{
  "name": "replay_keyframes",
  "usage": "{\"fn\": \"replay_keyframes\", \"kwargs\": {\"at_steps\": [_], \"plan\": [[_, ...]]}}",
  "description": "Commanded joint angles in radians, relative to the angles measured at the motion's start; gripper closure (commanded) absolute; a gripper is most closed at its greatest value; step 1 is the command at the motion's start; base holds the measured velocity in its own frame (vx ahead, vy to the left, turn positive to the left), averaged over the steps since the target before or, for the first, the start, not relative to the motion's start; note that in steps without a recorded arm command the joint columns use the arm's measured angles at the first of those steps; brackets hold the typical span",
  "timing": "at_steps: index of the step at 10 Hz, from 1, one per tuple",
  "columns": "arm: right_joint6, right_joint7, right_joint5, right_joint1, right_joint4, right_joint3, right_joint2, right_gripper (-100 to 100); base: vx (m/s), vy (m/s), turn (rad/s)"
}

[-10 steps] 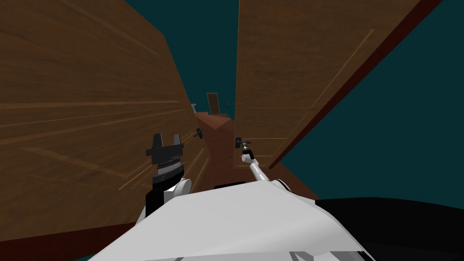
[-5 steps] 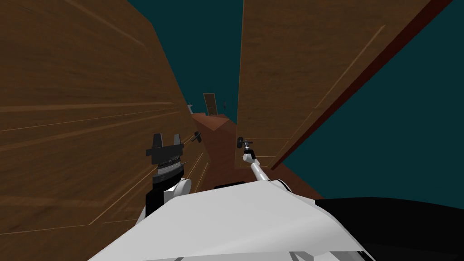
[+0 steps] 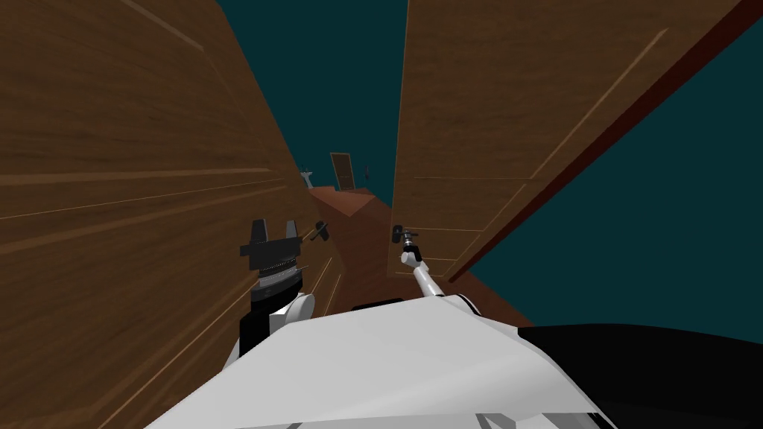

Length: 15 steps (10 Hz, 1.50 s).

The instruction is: Push the door open

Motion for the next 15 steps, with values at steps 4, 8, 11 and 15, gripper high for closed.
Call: {"fn": "replay_keyframes", "kwargs": {"at_steps": [4,8,11,15], "plan": [[-0.015,0.038,-0.01,-0.01,0.001,-0.049,-0.011,100,0.21,0.02,-0.051],[-0.034,0.076,-0.021,-0.023,0.011,-0.099,-0.01,100,0.2,0.023,-0.066],[-0.051,0.112,-0.032,-0.035,0.02,-0.147,0.0,100,0.166,0.022,-0.074],[-0.069,0.148,-0.042,-0.047,0.03,-0.195,0.018,100,0.154,0.038,-0.075]]}}
